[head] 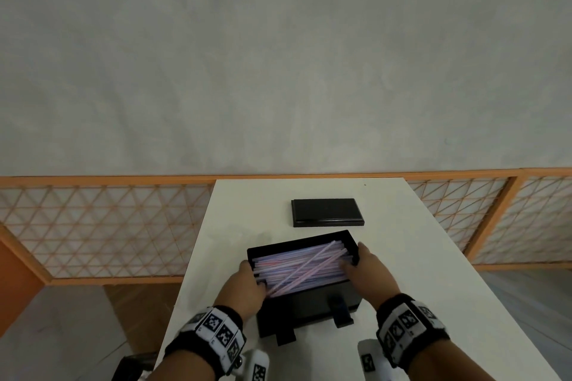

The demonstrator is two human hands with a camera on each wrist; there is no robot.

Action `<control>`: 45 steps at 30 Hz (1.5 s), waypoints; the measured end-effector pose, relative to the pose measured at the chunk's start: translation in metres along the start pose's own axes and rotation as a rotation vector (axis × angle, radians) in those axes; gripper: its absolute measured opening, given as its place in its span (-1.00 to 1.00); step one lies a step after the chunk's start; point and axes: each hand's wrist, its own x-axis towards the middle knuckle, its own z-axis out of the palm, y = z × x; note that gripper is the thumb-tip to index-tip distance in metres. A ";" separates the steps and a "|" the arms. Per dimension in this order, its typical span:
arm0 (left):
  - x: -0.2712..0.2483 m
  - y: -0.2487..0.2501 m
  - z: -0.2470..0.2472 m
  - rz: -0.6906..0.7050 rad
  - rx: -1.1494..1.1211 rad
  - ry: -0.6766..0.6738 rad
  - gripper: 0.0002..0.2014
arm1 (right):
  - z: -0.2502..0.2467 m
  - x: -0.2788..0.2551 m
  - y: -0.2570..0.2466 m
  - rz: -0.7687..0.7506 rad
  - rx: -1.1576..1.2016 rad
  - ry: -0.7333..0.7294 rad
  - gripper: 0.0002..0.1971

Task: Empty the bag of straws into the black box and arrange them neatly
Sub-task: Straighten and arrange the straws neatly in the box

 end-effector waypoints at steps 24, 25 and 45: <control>0.019 -0.001 -0.006 0.183 0.126 0.159 -0.51 | 0.001 -0.036 -0.009 -0.437 -0.098 0.410 -0.80; 0.019 0.003 -0.007 0.243 0.145 0.226 -0.48 | 0.001 -0.042 -0.018 -0.583 -0.158 0.316 -0.81; 0.050 0.037 0.009 0.448 0.552 0.010 -0.61 | 0.046 -0.006 -0.103 -0.276 -0.507 -0.715 -0.31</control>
